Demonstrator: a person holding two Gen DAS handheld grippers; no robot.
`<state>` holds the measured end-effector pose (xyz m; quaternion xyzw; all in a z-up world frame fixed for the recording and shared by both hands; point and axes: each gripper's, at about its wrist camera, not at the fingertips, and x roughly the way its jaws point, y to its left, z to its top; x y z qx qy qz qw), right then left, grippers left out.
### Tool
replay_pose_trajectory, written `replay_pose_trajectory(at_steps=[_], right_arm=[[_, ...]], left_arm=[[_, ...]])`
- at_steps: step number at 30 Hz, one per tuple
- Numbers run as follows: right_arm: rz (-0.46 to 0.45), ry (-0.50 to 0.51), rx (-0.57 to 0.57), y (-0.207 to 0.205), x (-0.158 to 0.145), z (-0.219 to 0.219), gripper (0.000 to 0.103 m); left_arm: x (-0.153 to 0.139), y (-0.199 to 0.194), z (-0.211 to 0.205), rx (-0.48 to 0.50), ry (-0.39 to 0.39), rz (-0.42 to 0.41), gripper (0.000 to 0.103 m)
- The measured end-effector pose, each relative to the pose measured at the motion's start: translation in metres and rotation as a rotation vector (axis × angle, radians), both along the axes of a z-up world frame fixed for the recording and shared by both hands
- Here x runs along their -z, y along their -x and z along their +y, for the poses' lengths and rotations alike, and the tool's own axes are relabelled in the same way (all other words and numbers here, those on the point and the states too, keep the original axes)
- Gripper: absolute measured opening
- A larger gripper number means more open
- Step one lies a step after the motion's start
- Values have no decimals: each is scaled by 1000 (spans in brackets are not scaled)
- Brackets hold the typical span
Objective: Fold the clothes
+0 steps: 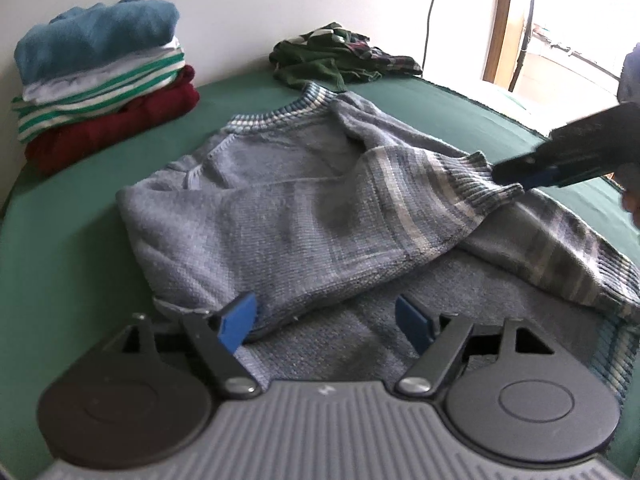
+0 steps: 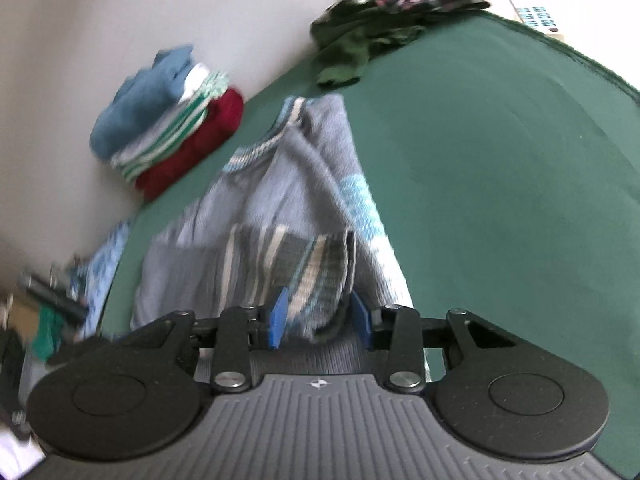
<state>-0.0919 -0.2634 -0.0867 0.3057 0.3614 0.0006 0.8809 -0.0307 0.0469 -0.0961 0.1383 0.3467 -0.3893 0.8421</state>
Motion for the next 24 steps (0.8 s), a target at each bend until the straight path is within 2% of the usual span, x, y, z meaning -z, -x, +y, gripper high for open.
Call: replay_pose_trajectory(at_steps=[6,8,9,10,16,17,18,21,24], right_arm=[[-38,37,9,-11,-1,6,39],[-41,54,-4,-12,-3,6,32],[-37,69,-8,-13,-5,6,19],[-29,83,-8,-14,-6,6,11],[-69,120,-13,-12,-18,4,8],[-62,132,-17,-13,-18,5,9],[-53,143,-21,-13,-18,5,15],[-37,166,-10,-10,-16,6,43],[-7,173,-17,-4,-14,10,45]], left_arm=[[-15,15,7,29,78,49,77],[-17,23,6,46,96,65,77],[-16,27,4,53,98,72,77],[-15,31,2,60,100,79,77],[2,36,-19,57,56,94,77],[2,36,-20,53,57,89,78],[3,35,-22,47,58,88,78],[3,32,-22,28,51,87,79],[4,32,-20,13,40,84,84]])
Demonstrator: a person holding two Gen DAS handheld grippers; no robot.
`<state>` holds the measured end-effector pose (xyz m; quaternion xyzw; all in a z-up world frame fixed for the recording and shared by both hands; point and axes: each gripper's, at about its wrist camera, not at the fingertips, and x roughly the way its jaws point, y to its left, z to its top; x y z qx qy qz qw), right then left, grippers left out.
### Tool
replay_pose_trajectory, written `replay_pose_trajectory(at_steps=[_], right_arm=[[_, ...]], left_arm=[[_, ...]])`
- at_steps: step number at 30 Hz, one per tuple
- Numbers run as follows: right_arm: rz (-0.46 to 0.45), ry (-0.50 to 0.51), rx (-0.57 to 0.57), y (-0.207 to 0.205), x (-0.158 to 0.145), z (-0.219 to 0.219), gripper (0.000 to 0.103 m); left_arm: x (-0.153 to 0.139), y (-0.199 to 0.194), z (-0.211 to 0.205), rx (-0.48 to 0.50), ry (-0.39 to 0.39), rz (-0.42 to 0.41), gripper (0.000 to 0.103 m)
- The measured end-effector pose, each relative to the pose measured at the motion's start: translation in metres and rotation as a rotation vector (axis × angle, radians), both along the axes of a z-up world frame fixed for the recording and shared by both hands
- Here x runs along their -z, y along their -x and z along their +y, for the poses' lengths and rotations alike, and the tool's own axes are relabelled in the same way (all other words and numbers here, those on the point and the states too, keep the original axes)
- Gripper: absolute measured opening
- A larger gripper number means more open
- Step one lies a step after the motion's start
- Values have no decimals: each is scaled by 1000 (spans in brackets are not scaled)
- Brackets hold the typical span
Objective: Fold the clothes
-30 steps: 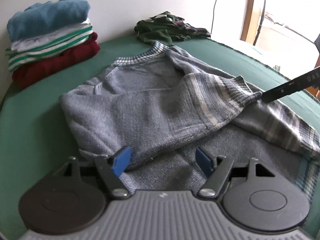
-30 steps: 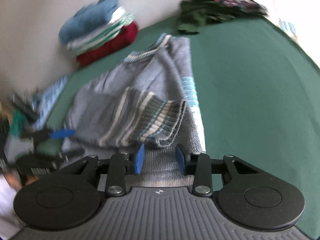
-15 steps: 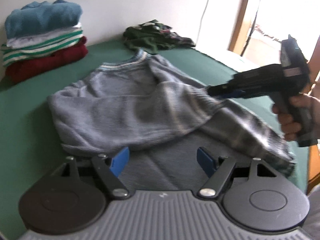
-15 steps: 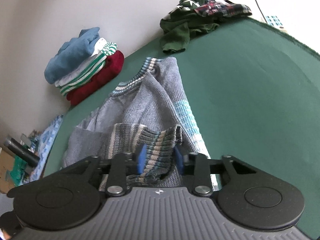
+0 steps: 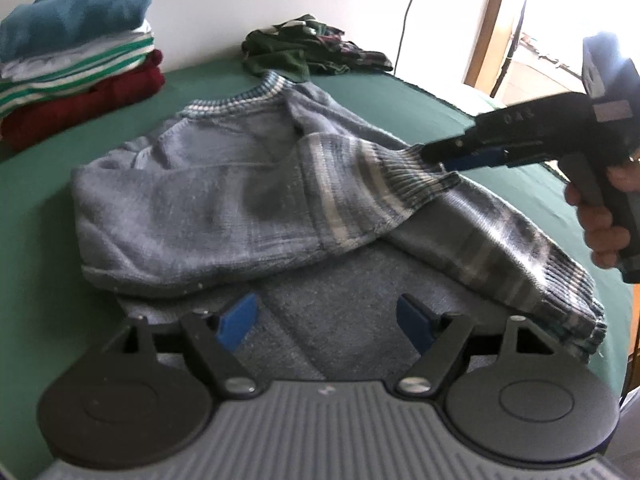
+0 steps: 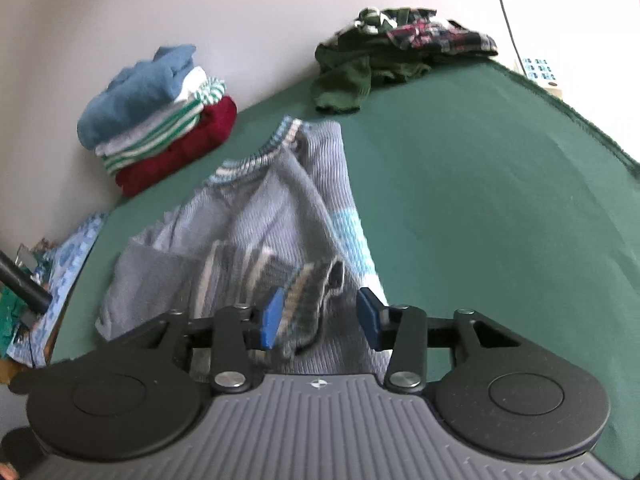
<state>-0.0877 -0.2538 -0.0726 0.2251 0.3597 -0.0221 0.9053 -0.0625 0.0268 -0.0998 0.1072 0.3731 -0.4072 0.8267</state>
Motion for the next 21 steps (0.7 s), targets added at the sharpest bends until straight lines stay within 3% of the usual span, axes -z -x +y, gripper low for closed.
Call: replay_pose_trajectory(at_steps=[4,11,12,13,15,17,21], right_arm=[[-8,-102,5,5,10,-1,42],[-64,-76,-26,-5,12,11,41],[-64,-74,-25,-7,14,11,36],[-62,-58,-24,-10,14,11,22],[-58,-53,-24,-15,7,7,7],[-66,-81,-26,-22,-2,1,6],[-186,-252,-38,-42,-46,-19,6]], left_arm=[[2,7,-1,-12,-14,-14,88],[5,13,-5,-40,-31,-43,89],[5,13,-5,-45,-33,-46,89],[6,13,-6,-51,-36,-50,89],[6,9,-8,-68,-48,-60,88],[6,4,-10,-92,-60,-72,88],[5,-4,-18,-136,-78,-97,88]])
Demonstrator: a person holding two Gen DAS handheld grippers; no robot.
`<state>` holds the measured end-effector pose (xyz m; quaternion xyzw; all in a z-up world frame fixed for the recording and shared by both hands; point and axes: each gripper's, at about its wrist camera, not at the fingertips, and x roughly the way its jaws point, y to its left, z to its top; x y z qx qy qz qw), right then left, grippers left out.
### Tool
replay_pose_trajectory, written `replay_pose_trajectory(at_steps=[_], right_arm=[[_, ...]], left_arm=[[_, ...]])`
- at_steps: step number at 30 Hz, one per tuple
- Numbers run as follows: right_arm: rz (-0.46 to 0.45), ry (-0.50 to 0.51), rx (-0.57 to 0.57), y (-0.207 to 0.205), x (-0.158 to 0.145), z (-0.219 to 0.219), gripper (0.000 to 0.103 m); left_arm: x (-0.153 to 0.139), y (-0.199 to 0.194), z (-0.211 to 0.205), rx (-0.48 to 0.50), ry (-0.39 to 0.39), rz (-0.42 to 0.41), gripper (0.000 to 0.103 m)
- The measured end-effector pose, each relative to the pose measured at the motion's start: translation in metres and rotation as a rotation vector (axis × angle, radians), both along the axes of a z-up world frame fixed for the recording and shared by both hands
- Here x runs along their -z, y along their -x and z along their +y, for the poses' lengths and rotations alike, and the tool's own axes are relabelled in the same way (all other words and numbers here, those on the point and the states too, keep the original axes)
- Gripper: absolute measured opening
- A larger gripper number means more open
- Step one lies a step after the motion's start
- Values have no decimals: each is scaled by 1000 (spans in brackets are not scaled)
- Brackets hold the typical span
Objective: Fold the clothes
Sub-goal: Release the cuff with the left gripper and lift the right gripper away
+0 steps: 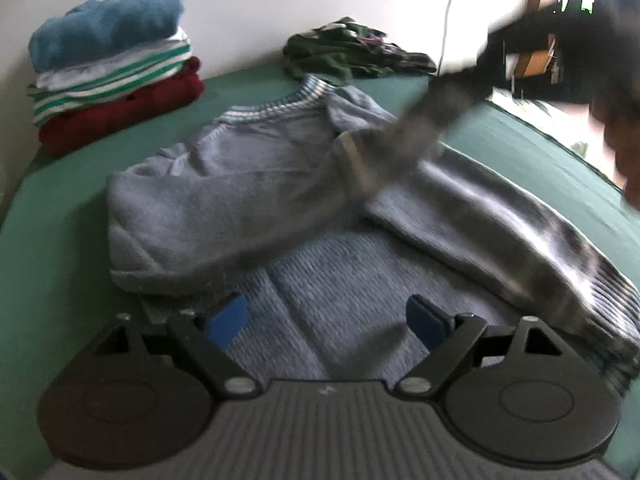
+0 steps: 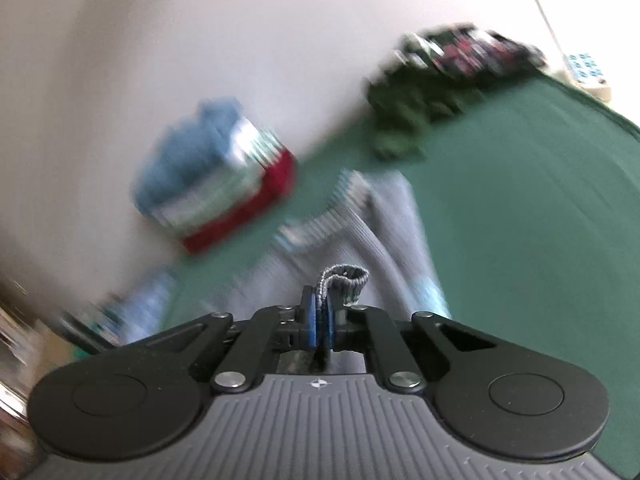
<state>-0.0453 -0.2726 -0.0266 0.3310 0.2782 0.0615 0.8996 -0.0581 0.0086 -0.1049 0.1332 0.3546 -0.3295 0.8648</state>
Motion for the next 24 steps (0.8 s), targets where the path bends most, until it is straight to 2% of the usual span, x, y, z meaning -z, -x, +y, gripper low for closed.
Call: replay_pose_trajectory(at_steps=[4,7,10,13,15,18,22,24], right_arm=[[-117,-88,-39,-27,-49,-9,6],[-184,-101,-46,-48,-85,-20,6],[-245,-58,-28,-66,-117,-34,6],[-267,-40,-17,-79,-135,-50,6],[-273,-39,-3,-80,-137,-59,6],[-280,-48,25,-75,-134,-77,6],[-272,-99,84,-63,-113,-110,6],[-255,-91,110,-58,-101,-124,6]], left_arm=[[-2,-8,-16,-31,-30,-48,88],[-4,-23,-28,-87,-47,-68,89],[-7,-43,-39,-153,-38,-49,89],[-8,-52,-54,-201,-46,-43,90],[-8,-53,-65,-231,-64,-50,91],[-9,-48,-77,-245,-50,-46,92],[-7,-40,-87,-258,-52,-47,93],[-7,-37,-91,-264,-48,-34,93]])
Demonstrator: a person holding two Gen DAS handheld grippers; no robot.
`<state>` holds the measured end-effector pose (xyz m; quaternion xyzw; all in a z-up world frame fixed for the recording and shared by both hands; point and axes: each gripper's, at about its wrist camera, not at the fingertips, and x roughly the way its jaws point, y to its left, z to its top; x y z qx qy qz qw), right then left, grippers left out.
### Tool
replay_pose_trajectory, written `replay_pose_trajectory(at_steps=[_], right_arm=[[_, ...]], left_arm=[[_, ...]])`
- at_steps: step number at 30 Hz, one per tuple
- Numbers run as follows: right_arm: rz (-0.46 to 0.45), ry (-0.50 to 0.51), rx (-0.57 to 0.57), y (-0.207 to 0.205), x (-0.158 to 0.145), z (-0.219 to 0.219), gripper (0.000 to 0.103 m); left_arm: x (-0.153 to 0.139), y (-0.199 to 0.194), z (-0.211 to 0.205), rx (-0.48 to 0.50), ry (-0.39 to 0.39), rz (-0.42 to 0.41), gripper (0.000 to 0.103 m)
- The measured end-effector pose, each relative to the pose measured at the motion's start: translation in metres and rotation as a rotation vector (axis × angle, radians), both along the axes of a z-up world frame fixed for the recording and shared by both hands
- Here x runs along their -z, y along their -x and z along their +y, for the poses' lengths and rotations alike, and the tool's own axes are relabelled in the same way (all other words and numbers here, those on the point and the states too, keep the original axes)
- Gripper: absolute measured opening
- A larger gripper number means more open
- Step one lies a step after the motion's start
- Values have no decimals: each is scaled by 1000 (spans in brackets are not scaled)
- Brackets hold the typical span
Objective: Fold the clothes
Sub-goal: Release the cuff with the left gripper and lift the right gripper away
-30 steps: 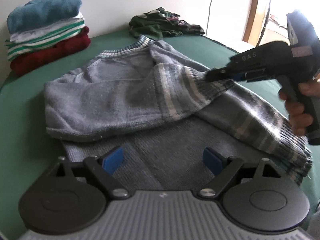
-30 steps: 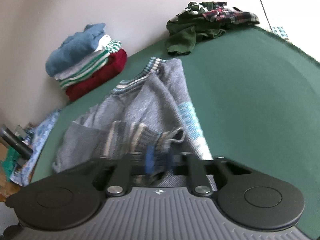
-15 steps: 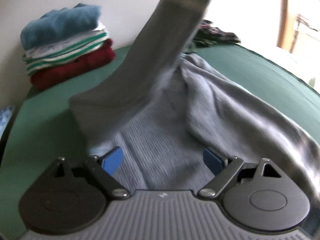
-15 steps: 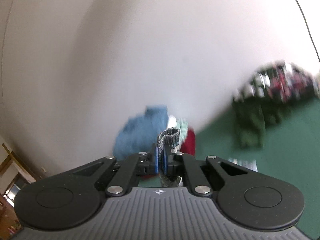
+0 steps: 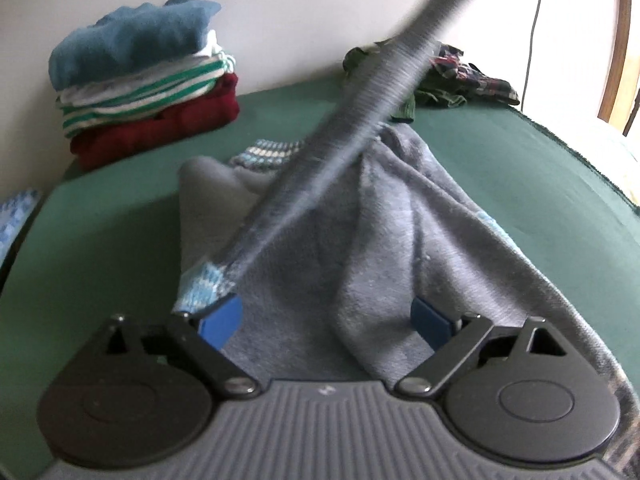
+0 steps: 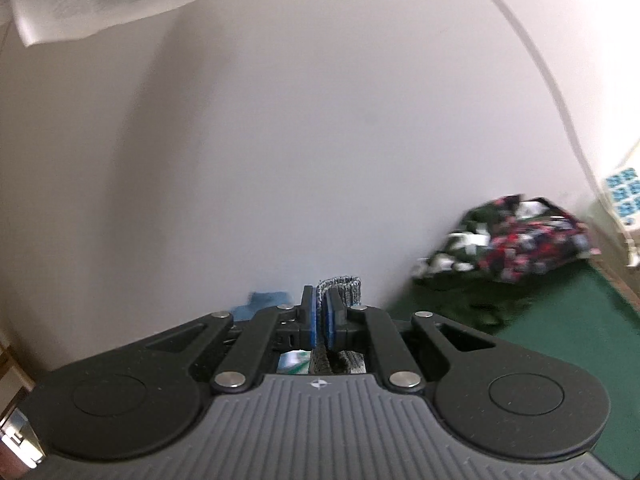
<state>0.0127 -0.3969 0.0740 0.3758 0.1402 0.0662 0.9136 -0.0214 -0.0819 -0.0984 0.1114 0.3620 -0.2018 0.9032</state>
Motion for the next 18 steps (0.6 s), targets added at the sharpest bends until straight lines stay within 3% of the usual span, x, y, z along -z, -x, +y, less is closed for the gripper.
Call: replay_pose_trajectory(at_steps=[4,11,17,18], right_arm=[[32,55,62,18,29,-29,6],[163,43,190,41,95,-93,1],[373,47,67,44,150,-89,9],[402,37,52,44,160,-85,15]], left_arm=[[2,12,-6,-4,-2,7,93],[6,26,-10,-17,-16,28,95],[4,31,-12,-33,-33,16,96],[3,31,-12,-37,-37,12,96]])
